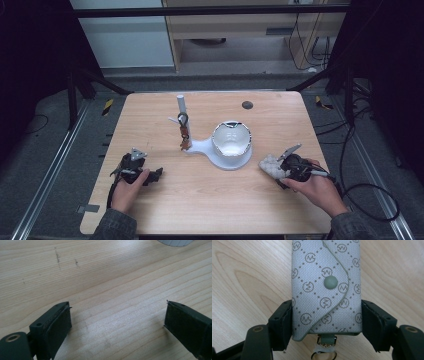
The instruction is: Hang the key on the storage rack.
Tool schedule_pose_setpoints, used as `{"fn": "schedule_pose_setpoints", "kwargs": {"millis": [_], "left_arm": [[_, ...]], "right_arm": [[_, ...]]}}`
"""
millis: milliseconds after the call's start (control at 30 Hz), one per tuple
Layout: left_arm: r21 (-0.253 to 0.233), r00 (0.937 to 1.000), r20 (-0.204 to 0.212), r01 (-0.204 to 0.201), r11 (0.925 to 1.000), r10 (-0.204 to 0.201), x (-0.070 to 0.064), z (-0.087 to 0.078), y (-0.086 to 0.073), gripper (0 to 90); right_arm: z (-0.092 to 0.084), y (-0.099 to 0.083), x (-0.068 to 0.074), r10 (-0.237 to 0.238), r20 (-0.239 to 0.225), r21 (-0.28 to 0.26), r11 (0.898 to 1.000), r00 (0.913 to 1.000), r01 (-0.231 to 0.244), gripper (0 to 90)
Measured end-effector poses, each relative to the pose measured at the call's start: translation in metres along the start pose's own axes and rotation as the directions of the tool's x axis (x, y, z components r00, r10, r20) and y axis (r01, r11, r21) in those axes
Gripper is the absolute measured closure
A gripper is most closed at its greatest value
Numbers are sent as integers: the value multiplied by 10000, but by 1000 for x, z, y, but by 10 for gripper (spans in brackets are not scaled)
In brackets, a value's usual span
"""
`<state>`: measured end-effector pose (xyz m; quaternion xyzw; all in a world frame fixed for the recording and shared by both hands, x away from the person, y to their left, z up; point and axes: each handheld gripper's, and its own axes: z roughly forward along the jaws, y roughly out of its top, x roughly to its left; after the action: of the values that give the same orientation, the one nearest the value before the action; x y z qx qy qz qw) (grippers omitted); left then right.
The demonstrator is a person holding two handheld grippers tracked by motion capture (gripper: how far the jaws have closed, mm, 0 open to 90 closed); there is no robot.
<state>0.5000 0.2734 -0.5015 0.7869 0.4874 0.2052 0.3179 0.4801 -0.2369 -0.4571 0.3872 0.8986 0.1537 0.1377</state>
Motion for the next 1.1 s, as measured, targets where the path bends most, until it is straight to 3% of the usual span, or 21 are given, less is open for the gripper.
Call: {"fn": "schedule_pose_setpoints", "kwargs": {"millis": [267,400,600,1100], "left_arm": [[31,10000,-49,-25,10000,25,0,1,0,59],[80,10000,-63,-67,9999,68,1,2,-1,59],[104,9999,-94,-80,9999,81,1,2,-1,59],[-226,9999,-88,-97,9997,95,1,4,-5,17]], "right_arm": [[-12,8,2,-586,272,-21,9983,9979,587,317],[-20,14,4,-1096,538,-19,9939,9925,1099,317],[-27,21,4,-1377,783,-20,9904,9874,1383,317],[-52,50,13,-2319,1354,-192,9714,9633,2366,318]]}}
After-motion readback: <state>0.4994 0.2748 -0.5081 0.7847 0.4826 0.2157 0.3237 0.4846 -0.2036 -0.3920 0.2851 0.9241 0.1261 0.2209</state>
